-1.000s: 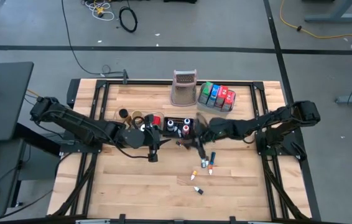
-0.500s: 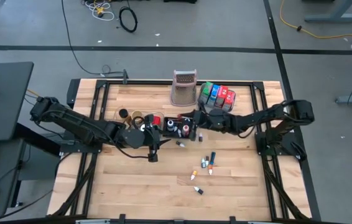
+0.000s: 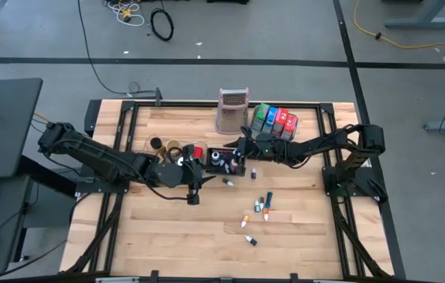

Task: Pick & Place Kitchen Items
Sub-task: Put the small red food coloring bottle into the black bin

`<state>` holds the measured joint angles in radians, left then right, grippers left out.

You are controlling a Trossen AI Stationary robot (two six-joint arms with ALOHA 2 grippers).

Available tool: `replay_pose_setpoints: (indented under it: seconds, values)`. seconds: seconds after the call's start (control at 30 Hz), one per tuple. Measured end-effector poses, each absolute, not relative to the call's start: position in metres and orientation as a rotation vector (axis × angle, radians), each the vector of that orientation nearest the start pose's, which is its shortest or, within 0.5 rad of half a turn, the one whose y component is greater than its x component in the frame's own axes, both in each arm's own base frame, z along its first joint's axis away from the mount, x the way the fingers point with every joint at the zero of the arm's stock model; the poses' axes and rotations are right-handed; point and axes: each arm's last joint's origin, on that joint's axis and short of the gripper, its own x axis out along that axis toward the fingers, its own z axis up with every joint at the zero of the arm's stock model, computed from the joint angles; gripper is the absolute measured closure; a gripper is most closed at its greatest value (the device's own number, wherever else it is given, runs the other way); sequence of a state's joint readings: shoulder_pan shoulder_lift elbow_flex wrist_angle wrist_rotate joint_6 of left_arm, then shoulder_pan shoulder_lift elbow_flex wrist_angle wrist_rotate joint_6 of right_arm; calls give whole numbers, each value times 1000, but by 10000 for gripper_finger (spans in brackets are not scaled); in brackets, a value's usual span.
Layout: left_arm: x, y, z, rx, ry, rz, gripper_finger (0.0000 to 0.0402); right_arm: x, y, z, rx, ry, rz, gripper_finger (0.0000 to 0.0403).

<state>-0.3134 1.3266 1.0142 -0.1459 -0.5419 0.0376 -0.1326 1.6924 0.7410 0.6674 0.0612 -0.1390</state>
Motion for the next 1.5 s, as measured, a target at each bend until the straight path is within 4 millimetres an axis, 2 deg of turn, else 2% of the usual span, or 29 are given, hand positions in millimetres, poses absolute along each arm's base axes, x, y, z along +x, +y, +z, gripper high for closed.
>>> replay_pose_setpoints:
  seconds: [0.23,0.47,0.57,0.77,0.93,1.13,1.37,1.5]
  values:
    - [281,-75,301,227,422,217,283,333,-46,174,-104,295,-176,232]
    - [281,-76,296,228,433,201,283,327,-30,198,-97,228,-37,223]
    - [279,-76,288,227,452,183,283,319,-22,208,-92,254,24,226]
    - [277,-77,275,169,467,138,283,293,-12,221,-57,425,55,230]
    - [276,-78,260,122,423,92,283,272,-11,216,78,636,25,229]
    - [272,-78,242,58,346,42,283,264,-11,202,144,798,-12,232]
    - [267,-77,225,119,323,-3,283,264,-12,199,146,816,-35,232]
    - [277,-82,214,177,286,-46,279,264,-12,199,182,816,-51,232]
